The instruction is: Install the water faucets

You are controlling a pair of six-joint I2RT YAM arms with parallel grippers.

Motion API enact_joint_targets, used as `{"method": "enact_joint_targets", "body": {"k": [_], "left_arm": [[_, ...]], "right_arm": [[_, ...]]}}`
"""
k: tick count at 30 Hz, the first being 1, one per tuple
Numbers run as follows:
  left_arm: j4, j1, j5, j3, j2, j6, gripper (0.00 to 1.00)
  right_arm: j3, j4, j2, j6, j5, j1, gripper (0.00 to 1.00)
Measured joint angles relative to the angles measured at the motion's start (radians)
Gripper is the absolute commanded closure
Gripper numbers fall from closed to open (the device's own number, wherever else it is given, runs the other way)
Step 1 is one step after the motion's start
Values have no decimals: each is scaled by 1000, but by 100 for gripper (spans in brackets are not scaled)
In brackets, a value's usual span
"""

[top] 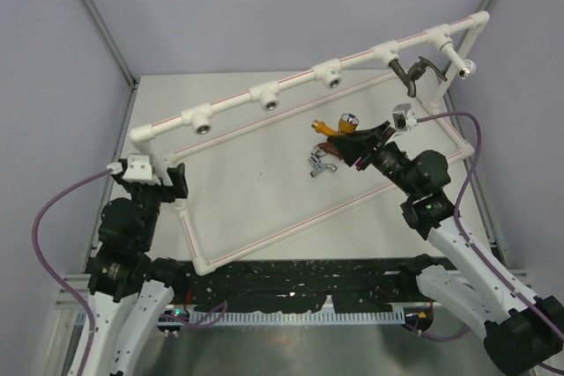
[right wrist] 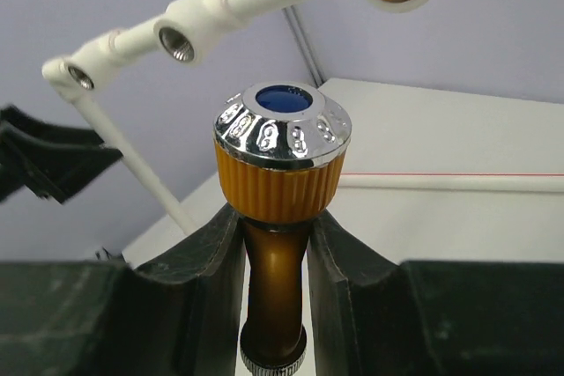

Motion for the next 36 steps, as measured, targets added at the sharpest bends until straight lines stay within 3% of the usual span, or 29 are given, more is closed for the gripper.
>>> {"method": "enact_joint_targets", "body": {"k": [5, 11, 15, 18, 24, 27, 32, 36], "left_arm": [[-110, 0, 162, 99, -85, 75, 6], [-102, 0, 569, 127, -163, 169, 5], [-6, -6, 880, 75, -81, 124, 5], [53, -32, 1006, 74, 30, 79, 5], [94, -246, 1066, 85, 198, 90, 8], [93, -320, 1069, 117, 265, 111, 17], [95, -349, 1069, 144, 314, 135, 22], [93, -368, 1069, 161, 351, 144, 32]], "right_arm": [[4, -69, -7, -225, -150, 20, 95], [30, -108, -1, -444, -320, 92, 95], [72, -126, 32, -554, -410, 175, 95], [105, -127, 72, -599, -455, 239, 95], [118, -94, 151, -626, -492, 344, 95], [118, -77, 173, -626, -501, 370, 95], [118, -60, 179, -631, -511, 383, 95], [118, -53, 179, -640, -517, 387, 95]]}}
